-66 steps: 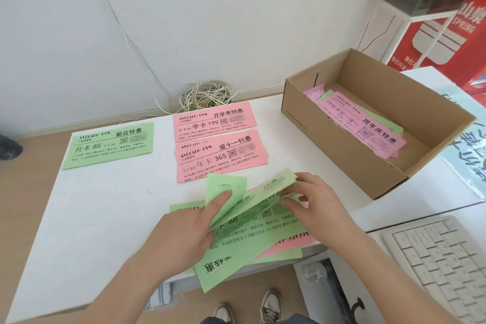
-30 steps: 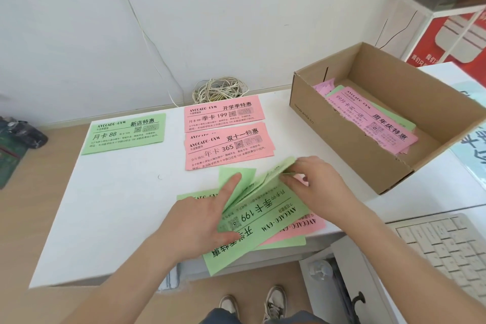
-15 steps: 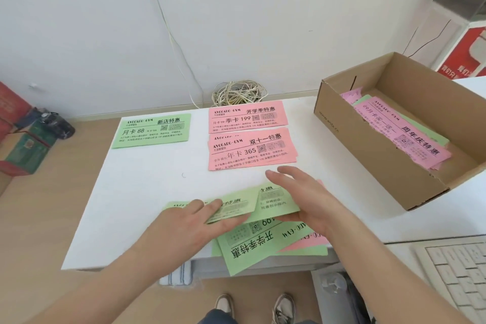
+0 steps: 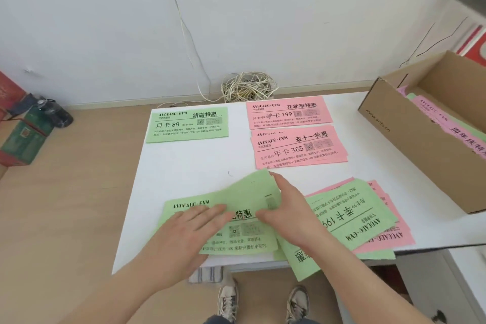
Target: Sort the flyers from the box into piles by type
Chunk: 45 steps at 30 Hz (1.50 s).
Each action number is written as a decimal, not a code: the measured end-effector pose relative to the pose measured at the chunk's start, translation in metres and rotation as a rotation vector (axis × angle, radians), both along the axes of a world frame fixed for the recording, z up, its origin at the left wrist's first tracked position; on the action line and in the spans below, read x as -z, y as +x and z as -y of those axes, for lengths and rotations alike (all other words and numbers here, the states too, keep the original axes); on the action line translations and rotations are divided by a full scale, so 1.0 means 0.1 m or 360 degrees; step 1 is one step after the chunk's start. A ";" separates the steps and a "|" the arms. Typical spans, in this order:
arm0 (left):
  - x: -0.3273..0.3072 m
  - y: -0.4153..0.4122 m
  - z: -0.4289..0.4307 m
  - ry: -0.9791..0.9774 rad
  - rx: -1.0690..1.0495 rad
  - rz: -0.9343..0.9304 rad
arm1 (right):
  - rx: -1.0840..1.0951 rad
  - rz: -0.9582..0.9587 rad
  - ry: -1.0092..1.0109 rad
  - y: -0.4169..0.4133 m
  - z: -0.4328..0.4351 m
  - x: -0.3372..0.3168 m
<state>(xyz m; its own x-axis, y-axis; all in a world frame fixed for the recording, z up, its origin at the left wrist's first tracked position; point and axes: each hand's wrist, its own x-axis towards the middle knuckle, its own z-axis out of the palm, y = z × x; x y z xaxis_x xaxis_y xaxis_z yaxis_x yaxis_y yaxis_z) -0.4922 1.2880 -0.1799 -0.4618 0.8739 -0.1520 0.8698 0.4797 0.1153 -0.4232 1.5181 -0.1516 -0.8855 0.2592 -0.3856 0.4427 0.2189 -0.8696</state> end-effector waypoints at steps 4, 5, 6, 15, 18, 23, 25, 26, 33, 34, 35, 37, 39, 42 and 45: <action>-0.06 -0.27 0.38 0.0440 -0.0833 0.0654 | 0.0218 -0.0065 -0.0307 -0.11 0.08 -0.01; -0.07 -0.33 0.45 0.0645 -0.1041 0.0862 | 0.0285 -0.0094 -0.0400 -0.14 0.11 -0.01; -0.07 -0.41 0.48 0.0899 -0.1204 0.1050 | 0.0343 -0.0127 -0.0465 -0.18 0.13 -0.02; -0.13 -1.18 0.28 0.1482 -0.1366 0.1889 | 0.0326 -0.0361 -0.0557 -0.45 0.30 -0.15; -0.25 -1.19 0.28 0.1586 -0.1315 0.1606 | 0.0360 -0.0457 -0.0514 -0.49 0.32 -0.18; -0.25 -1.16 0.40 0.1747 -0.1212 0.1399 | 0.0188 -0.0432 0.0052 -0.55 0.38 -0.01; -0.11 -1.13 0.44 0.1613 -0.1244 0.1398 | 0.0218 -0.0391 0.0151 -0.57 0.44 0.11; -0.05 -1.12 0.45 0.1574 -0.1263 0.1405 | 0.0230 -0.0381 0.0196 -0.57 0.47 0.18; -0.06 -1.07 0.44 0.1468 -0.1179 0.1229 | 0.0413 -0.0447 0.0090 -0.62 0.61 0.29; -0.10 -1.08 0.43 0.1496 -0.1186 0.1191 | 0.0423 -0.0487 0.0039 -0.65 0.61 0.25; -0.12 -1.10 0.44 0.1519 -0.1187 0.1181 | 0.0424 -0.0521 -0.0009 -0.67 0.61 0.23; -0.08 -1.15 0.47 0.1507 -0.1179 0.1194 | 0.0419 -0.0543 -0.0045 -0.71 0.62 0.24; 0.04 -1.16 0.49 0.1510 -0.1239 0.1301 | 0.0494 -0.0501 -0.0082 -0.72 0.64 0.33; 0.15 -1.16 0.43 0.1589 -0.1435 0.1391 | 0.0621 -0.0493 -0.0084 -0.77 0.68 0.41; 0.09 -1.23 0.34 0.1658 -0.1469 0.1330 | 0.0587 -0.0553 -0.0031 -0.89 0.70 0.38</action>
